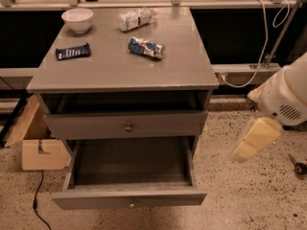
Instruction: Close middle drawer
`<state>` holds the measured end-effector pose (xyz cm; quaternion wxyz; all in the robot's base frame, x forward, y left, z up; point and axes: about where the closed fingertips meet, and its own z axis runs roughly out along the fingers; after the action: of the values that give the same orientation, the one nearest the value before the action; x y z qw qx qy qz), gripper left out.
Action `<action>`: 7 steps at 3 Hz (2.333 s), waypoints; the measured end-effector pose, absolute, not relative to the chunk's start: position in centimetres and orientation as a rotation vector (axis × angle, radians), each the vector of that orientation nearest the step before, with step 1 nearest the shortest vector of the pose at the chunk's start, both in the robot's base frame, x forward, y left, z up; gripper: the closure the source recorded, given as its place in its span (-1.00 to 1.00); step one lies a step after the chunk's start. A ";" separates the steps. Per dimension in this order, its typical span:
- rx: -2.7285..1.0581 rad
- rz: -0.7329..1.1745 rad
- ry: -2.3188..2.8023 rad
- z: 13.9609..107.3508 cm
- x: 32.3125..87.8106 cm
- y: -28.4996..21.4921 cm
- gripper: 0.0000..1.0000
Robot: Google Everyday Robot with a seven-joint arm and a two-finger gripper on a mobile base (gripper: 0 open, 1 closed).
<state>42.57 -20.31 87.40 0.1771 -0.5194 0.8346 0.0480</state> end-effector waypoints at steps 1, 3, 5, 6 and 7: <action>-1.287 0.289 2.396 80.1 42.5 -17.7 -1.00; -1.314 0.325 2.426 76.2 42.1 -17.8 -1.00; -1.365 0.435 2.517 62.8 40.4 -18.1 -1.00; -1.334 0.506 2.557 56.5 39.3 -17.8 -1.00; -1.354 0.572 2.548 53.1 38.8 -16.9 -1.00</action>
Offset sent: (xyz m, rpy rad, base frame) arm -0.0055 0.0205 -0.0605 0.1133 0.0509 -0.0827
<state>38.79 -16.86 53.13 0.0998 -0.4578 0.8620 0.1933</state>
